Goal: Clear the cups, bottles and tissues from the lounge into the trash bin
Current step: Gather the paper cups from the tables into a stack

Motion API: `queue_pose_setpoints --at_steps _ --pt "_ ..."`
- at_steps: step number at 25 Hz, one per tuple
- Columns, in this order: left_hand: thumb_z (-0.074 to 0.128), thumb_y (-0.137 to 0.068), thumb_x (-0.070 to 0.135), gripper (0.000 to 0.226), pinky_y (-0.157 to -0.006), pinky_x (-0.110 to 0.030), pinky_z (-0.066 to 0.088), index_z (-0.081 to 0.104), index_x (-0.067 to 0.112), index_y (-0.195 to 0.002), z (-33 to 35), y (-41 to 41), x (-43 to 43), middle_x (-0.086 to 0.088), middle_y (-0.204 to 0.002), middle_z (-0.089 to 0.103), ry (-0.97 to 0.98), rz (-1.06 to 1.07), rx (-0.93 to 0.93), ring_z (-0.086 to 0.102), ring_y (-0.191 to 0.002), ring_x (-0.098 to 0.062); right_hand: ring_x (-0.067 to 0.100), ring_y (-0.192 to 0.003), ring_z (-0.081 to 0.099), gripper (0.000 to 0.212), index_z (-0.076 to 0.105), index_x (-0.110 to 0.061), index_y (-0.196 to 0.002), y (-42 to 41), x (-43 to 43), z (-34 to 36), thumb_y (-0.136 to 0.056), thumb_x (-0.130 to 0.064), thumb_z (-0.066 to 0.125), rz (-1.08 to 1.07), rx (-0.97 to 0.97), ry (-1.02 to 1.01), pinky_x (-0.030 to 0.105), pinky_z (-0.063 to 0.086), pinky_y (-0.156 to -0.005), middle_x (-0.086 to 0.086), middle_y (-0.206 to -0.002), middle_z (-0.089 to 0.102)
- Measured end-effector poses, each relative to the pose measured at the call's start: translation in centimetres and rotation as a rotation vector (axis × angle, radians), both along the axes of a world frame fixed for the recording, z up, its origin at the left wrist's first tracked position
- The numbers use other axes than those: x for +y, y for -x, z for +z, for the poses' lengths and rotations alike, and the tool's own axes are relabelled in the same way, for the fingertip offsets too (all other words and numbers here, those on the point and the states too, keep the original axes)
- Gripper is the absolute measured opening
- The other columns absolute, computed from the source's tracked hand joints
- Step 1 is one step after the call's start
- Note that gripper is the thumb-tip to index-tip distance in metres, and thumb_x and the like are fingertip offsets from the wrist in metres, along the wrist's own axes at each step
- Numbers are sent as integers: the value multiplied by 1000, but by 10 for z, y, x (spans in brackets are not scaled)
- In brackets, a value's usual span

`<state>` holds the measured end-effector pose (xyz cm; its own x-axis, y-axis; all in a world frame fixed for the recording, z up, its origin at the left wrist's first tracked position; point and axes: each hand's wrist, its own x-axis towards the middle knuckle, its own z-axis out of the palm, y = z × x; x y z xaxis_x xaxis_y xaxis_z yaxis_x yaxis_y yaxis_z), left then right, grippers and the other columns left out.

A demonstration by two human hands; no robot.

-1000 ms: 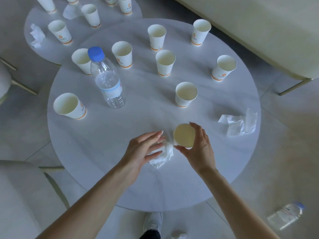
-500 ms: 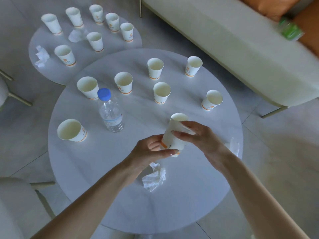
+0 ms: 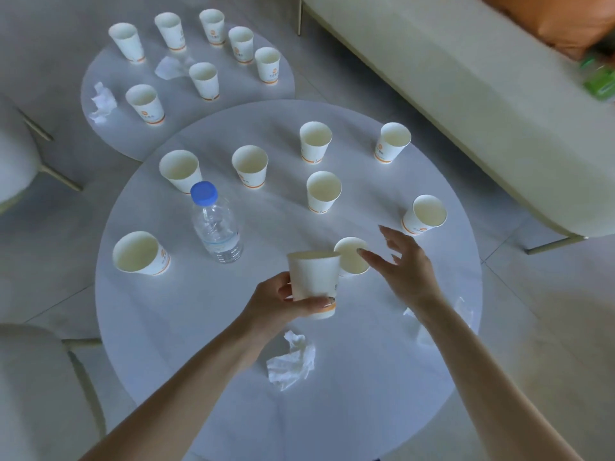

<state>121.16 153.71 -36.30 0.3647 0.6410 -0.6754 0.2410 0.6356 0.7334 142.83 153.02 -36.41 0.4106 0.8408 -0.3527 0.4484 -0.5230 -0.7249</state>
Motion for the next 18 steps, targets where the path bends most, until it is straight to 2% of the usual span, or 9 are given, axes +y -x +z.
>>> queue_pose_setpoints --at_steps 3,5,7,9,13,15,18 --pt "85 -48 45 66 -99 -37 51 70 22 -108 -10 2 0 6 -102 77 9 76 58 70 -101 -11 22 -138 34 91 30 -17 -148 -3 8 -37 -74 -33 80 263 -219 75 29 30 -107 2 -152 34" --pt "81 -40 51 72 -96 -35 54 70 22 -105 -16 -1 -1 4 -100 77 18 141 95 70 -100 -12 24 -138 33 104 23 -19 -151 0 12 -58 -68 -35 84 323 -258 101 35 33 -106 0 -154 29" --pt "79 -37 52 73 -90 -31 56 70 22 -103 -19 -4 -2 2 -101 76 29 213 104 71 -100 -13 25 -135 37 104 23 -21 -150 3 16 -71 -68 -35 84 344 -268 99 39 40 -101 -1 -153 31" --pt "79 -38 51 71 -87 -27 57 69 22 -102 -20 -8 0 0 -102 76 39 249 109 71 -99 -13 27 -129 44 92 30 -20 -147 3 22 -78 -71 -30 82 310 -271 70 37 43 -95 2 -147 40" --pt "82 -44 46 65 -88 -28 55 68 24 -104 -17 -17 9 4 -101 76 49 259 142 70 -98 -8 26 -116 53 76 45 -14 -135 -6 37 -70 -69 -21 83 167 -106 -4 22 37 -83 6 -131 52" --pt "82 -51 39 61 -82 -22 55 67 23 -107 -14 -25 15 6 -100 75 32 238 156 70 -94 -3 23 -109 56 70 52 -16 -128 -16 53 -49 -67 -19 85 7 24 -34 21 40 -81 1 -120 59" --pt "89 -59 26 58 -68 -9 51 65 21 -111 -7 -41 25 5 -102 75 -7 208 147 70 -85 3 14 -92 62 52 63 -18 -115 -37 78 1 -68 -16 84 -118 411 -131 24 49 -77 -4 -101 65"
